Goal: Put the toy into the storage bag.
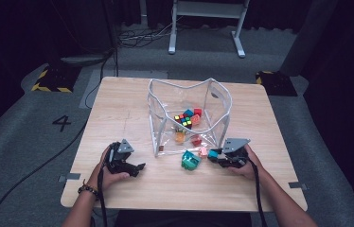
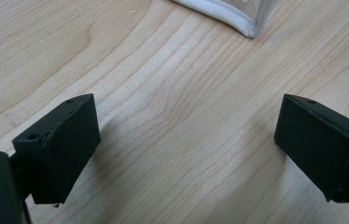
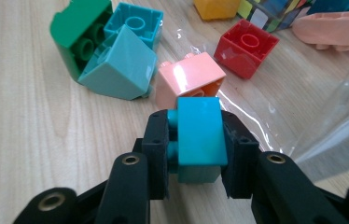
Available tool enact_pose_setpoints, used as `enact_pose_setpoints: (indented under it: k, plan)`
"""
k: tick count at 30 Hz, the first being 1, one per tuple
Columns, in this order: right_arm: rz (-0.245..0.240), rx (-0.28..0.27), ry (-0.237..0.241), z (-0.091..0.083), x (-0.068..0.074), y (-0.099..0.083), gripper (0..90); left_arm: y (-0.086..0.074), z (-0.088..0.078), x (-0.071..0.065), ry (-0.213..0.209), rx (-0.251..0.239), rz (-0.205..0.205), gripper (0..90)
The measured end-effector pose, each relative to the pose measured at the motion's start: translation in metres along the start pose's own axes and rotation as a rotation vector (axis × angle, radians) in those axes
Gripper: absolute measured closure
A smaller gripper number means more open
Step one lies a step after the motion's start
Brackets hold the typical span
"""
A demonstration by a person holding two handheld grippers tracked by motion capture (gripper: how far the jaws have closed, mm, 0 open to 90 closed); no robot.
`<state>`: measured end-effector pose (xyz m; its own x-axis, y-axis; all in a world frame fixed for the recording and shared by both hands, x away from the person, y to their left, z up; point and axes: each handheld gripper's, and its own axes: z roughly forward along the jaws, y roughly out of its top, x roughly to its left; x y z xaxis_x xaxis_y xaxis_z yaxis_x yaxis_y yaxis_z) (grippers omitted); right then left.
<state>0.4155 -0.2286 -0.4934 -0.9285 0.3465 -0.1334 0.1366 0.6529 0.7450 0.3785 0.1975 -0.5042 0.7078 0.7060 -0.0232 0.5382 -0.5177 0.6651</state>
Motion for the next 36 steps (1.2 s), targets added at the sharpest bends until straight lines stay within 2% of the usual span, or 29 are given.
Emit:
enact_pose_setpoints:
  k: [4, 6, 10, 16, 23, 29, 36]
  plan:
    - [0.004, -0.011, 0.007, -0.013, -0.001, -0.003, 67.8, 0.000, 0.000, 0.000, 0.000, 0.000, 0.000, 7.0]
    - [0.024, -0.013, 0.002, -0.020, 0.000, -0.005, 67.8, 0.000, 0.000, 0.000, 0.000, 0.000, 0.000, 7.0]
    - [0.037, -0.023, -0.034, -0.033, -0.004, -0.009, 67.8, 0.000, 0.000, 0.000, 0.000, 0.000, 0.000, 7.0]
    - [0.118, -0.054, -0.072, -0.051, -0.014, -0.015, 67.9, 0.000, 0.000, 0.000, 0.003, -0.001, 0.000, 7.0]
    - [0.163, -0.092, -0.136, -0.072, -0.027, -0.018, 67.9, 0.000, 0.000, 0.000, 0.000, -0.002, -0.002, 7.0]
    - [0.188, -0.125, -0.187, -0.090, -0.042, -0.010, 67.9, 0.000, 0.000, 0.000, 0.000, 0.000, 0.000, 7.0]
    - [0.170, -0.136, -0.222, -0.109, -0.058, 0.011, 67.9, 0.000, 0.000, 0.000, 0.000, 0.000, 0.000, 7.0]
